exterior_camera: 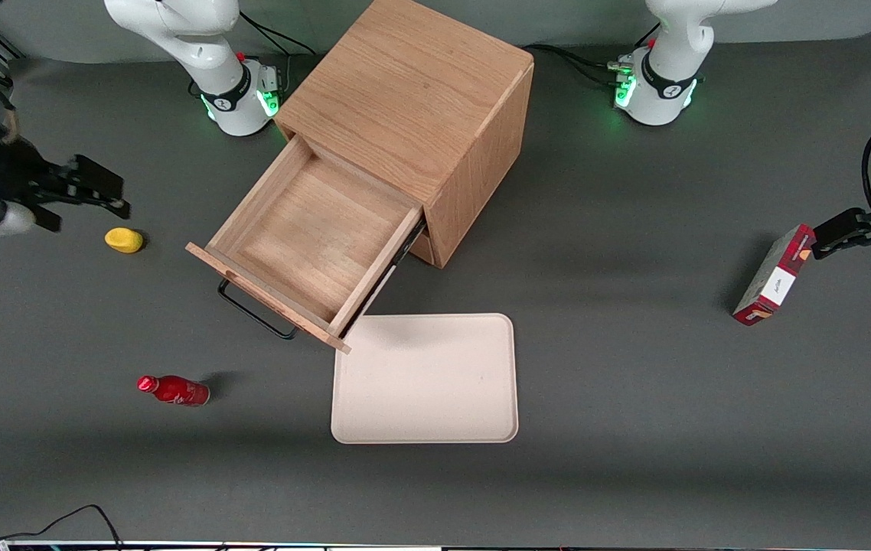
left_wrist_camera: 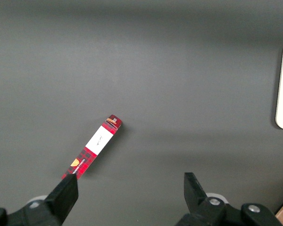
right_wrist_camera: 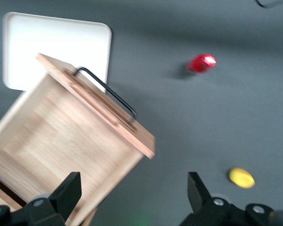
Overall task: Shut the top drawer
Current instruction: 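Move the right gripper toward the front of the open wooden drawer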
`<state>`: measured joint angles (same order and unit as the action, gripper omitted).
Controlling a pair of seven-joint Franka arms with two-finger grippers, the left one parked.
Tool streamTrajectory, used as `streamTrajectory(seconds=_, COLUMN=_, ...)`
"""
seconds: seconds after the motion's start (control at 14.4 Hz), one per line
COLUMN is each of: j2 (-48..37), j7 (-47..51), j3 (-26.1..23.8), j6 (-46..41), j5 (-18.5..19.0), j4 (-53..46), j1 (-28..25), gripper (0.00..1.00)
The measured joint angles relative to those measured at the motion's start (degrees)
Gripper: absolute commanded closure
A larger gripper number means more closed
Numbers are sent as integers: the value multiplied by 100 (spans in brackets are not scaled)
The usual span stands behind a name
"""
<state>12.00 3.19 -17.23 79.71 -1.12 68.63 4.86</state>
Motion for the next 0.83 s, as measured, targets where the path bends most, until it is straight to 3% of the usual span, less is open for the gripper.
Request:
streamTrajectory(seconds=0.42, j2=729, j7=-271, j3=-327, j6=-118, j5=44, j4=-720, j1=-115, gripper=0)
streamTrajectory(seconds=0.83, j2=1068, j7=-2965, j3=-343, j6=-209, j5=76, j4=-730, j1=-25, gripper=0)
